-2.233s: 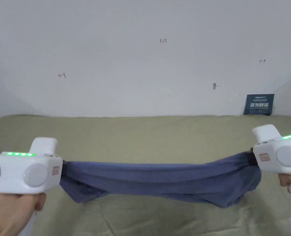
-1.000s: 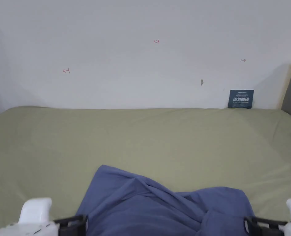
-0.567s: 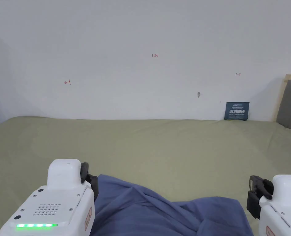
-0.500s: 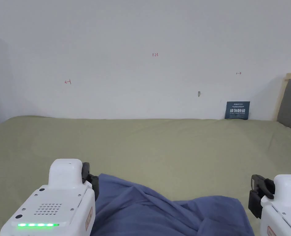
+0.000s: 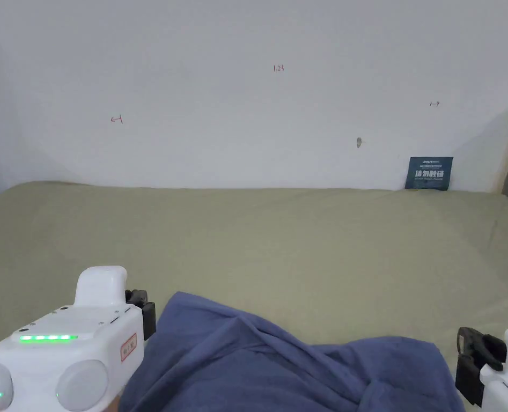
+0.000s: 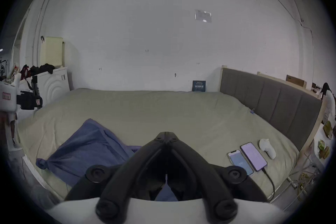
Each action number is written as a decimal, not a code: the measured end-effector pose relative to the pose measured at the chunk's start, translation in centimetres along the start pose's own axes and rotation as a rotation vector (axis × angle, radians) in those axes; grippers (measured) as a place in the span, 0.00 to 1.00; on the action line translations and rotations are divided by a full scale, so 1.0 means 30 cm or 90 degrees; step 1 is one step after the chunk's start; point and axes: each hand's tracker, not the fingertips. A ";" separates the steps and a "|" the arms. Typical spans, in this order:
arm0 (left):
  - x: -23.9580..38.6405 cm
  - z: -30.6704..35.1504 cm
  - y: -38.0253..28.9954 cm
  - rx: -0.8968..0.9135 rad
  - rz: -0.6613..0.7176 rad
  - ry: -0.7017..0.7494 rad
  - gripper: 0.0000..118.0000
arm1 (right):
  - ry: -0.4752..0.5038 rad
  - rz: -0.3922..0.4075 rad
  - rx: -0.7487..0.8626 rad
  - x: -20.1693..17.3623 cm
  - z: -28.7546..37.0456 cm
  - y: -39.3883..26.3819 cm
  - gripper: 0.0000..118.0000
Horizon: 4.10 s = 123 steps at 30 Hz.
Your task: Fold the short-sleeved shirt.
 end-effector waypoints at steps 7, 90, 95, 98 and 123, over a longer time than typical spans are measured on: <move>-0.056 -0.506 0.043 -0.159 -0.028 0.007 0.00 | 0.005 0.007 -0.065 0.008 -0.192 -0.080 0.02; -0.118 0.148 0.941 0.100 -0.011 0.082 0.00 | 0.073 0.042 -0.072 0.208 -0.292 1.138 0.09; -0.077 0.010 1.046 0.113 -0.030 0.109 0.00 | 0.047 0.029 -0.065 0.212 -0.473 1.242 0.09; -0.058 -0.071 1.107 0.129 -0.023 0.115 0.00 | 0.040 0.023 -0.054 0.218 -0.570 1.306 0.09; -0.150 -0.596 0.525 -0.014 -0.033 0.066 0.00 | 0.084 0.023 -0.229 0.230 -0.897 0.603 0.09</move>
